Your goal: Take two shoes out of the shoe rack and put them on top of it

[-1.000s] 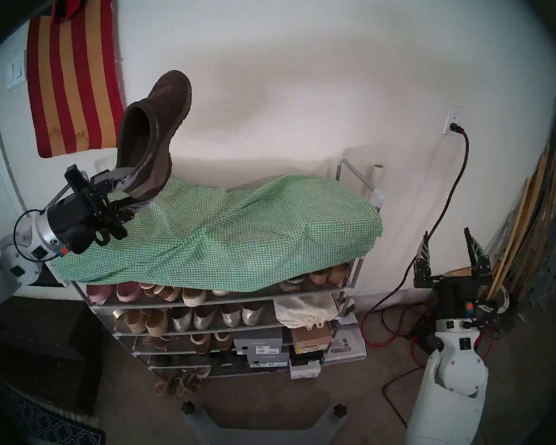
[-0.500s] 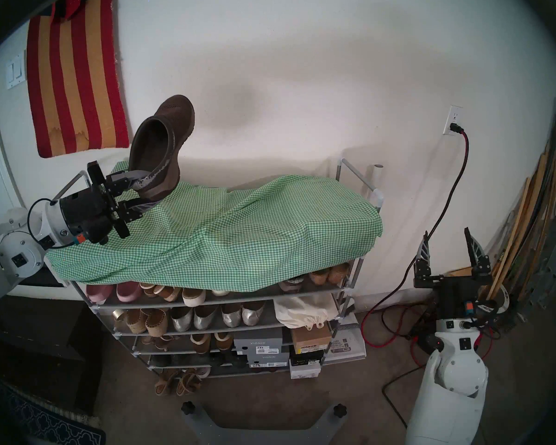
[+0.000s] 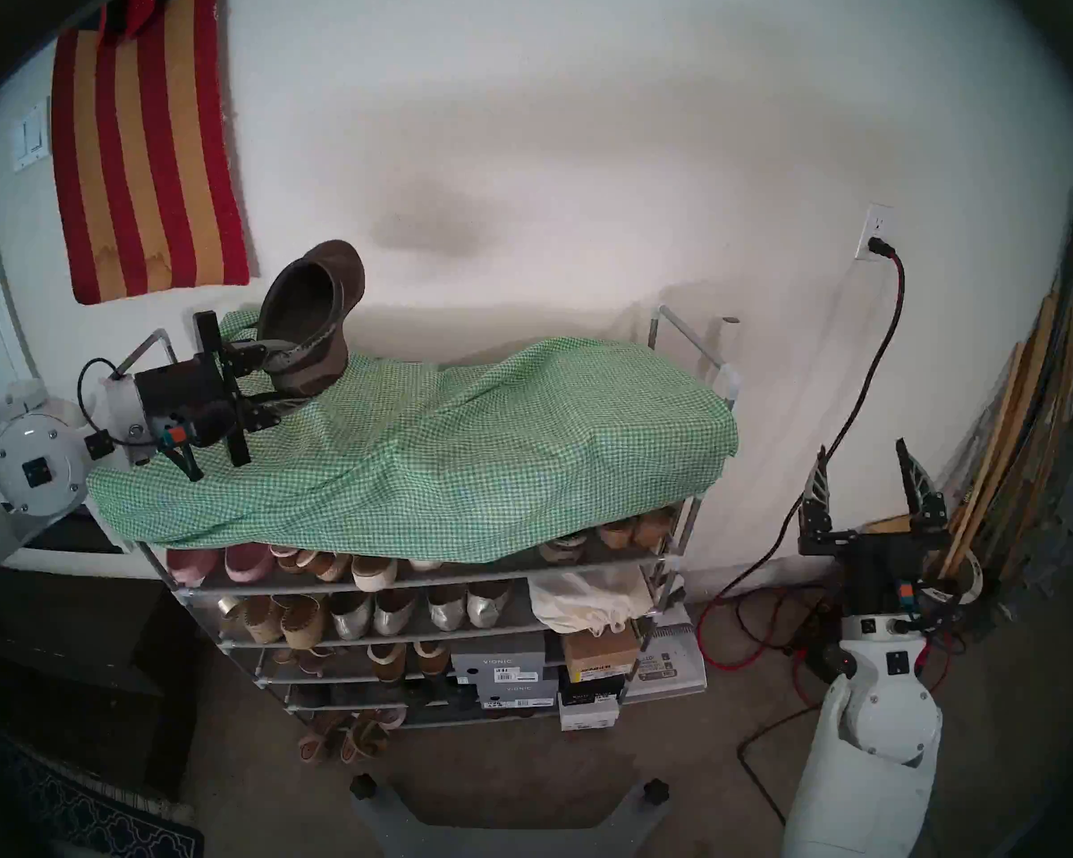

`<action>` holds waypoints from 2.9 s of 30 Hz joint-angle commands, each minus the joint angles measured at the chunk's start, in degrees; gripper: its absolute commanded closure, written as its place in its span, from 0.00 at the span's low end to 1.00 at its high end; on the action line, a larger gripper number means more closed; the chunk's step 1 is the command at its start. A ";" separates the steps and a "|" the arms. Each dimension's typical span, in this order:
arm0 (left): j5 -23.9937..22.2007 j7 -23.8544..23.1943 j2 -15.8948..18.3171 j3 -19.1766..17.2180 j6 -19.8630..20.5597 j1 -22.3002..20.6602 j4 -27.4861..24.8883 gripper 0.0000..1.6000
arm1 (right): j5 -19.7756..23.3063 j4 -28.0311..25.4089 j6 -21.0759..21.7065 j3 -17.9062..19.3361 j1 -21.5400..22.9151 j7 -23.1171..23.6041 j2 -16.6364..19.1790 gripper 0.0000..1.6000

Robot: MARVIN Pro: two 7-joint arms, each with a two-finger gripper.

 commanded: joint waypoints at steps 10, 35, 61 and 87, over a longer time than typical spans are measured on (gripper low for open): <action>-15.98 -19.33 0.10 -1.62 17.42 -5.95 -1.34 1.00 | -0.01 0.00 0.00 -0.08 -0.06 0.00 0.10 0.00; -17.67 -21.69 0.06 9.82 26.15 -18.44 -1.13 0.00 | -0.01 0.00 0.00 -0.08 -0.06 -0.01 0.10 0.00; -9.24 -50.76 -0.61 -3.03 29.65 -14.70 -5.05 0.00 | -0.02 0.00 0.00 -0.09 -0.06 -0.02 0.10 0.00; -11.42 -68.24 -20.11 -29.35 30.62 -10.25 -10.78 0.00 | -0.01 0.01 0.00 -0.08 -0.06 0.00 0.11 0.00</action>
